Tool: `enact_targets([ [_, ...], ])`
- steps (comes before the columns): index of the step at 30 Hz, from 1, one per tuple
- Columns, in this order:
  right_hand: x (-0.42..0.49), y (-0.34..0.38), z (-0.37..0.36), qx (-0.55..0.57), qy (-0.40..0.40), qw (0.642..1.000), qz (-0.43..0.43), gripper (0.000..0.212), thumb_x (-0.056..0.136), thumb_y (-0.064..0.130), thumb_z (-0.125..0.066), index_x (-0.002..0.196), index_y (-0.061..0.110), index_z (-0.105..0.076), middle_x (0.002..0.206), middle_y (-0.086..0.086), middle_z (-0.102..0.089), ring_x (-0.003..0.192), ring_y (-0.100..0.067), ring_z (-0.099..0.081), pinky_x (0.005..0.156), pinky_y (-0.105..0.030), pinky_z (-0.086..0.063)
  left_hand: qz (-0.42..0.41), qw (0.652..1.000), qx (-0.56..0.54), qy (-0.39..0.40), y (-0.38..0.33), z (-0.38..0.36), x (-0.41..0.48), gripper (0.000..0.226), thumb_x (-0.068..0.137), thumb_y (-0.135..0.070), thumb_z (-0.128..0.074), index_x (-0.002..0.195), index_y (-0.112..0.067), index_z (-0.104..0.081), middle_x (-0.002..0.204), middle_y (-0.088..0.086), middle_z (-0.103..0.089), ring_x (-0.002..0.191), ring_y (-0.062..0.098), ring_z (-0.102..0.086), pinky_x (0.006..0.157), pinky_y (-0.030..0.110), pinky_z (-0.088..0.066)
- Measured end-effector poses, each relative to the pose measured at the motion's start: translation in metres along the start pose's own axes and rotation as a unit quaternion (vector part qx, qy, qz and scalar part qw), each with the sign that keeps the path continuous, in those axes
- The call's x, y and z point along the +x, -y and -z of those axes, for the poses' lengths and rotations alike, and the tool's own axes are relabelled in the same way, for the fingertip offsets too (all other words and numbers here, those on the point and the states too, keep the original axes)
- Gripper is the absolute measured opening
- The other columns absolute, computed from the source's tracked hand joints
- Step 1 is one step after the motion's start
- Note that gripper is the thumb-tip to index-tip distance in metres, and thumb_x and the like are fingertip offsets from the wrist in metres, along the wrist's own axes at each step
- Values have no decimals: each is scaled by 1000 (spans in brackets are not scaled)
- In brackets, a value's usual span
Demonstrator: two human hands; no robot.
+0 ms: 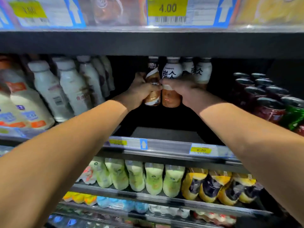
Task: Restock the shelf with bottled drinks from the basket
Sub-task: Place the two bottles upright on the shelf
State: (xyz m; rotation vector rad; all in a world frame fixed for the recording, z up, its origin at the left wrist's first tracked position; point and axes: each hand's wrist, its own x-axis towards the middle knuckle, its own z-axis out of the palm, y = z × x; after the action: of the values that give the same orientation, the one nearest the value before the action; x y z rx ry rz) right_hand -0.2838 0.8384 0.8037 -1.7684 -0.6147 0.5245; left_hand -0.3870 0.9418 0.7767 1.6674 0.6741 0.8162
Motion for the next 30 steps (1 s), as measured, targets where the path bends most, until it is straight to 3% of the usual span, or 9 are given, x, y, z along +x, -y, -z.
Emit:
enact_targets([
  [2,33,-12,-12,-28,7,1000,-5,89,32,60,-86,107,16,-66,103,-5,-73,85,-20,-71,78,-35,-60,5,1000,1,-17,12,1,13,83,46,-15,-92,117,4,-52,104,15,-70,93,27,-71,84,47,-59],
  [3,27,-7,-15,-38,1,999,0,90,34,59,-88,110,15,-66,106,-3,-73,88,-19,-71,77,-33,-59,7,1000,1,-18,15,2,17,81,49,-11,-92,117,1,-49,104,13,-68,94,25,-70,85,46,-59],
  [6,23,-3,-20,-45,-65,996,43,67,64,38,-92,119,12,-62,105,1,-67,94,-18,-67,77,-28,-55,6,1000,-10,-16,18,3,27,71,64,2,-87,118,-7,-41,106,7,-63,99,21,-67,88,42,-57],
  [10,34,-13,-26,-99,-133,982,91,81,68,41,-88,129,11,-45,128,-9,-64,116,-26,-62,94,-35,-53,-16,1000,15,4,25,2,45,78,72,0,-83,134,-7,-36,112,4,-61,97,14,-63,81,26,-54],
  [13,43,-15,-27,-169,-169,966,100,80,71,47,-84,131,13,-44,135,-13,-55,124,-30,-55,95,-34,-47,-28,999,29,1,31,-2,56,78,73,-5,-84,137,-9,-39,117,3,-62,102,14,-62,90,29,-52],
  [17,52,-18,-26,-195,-190,957,105,76,75,39,-82,130,8,-41,134,-15,-54,124,-32,-54,98,-34,-46,-38,996,80,-13,37,-5,75,76,70,-16,-87,135,-16,-48,121,3,-66,110,18,-64,99,38,-52],
  [23,55,-21,-26,-224,-222,941,123,72,76,43,-80,127,6,-45,130,-14,-60,119,-32,-59,93,-38,-48,-22,992,120,-21,41,-5,95,70,63,-24,-91,124,-17,-57,116,3,-68,104,20,-67,93,40,-56],
  [26,56,-20,-30,-237,-228,936,128,71,77,44,-78,127,7,-44,129,-14,-60,119,-32,-59,93,-37,-47,2,992,113,-57,44,-4,99,79,60,-28,-94,125,-11,-52,117,5,-66,104,19,-66,90,33,-56],
  [30,61,-17,-34,-236,-229,938,112,71,77,45,-78,129,11,-43,129,-13,-59,118,-34,-59,92,-40,-47,-4,986,140,-93,45,-6,101,71,65,-29,-92,122,-8,-55,117,7,-65,102,19,-64,82,24,-50],
])
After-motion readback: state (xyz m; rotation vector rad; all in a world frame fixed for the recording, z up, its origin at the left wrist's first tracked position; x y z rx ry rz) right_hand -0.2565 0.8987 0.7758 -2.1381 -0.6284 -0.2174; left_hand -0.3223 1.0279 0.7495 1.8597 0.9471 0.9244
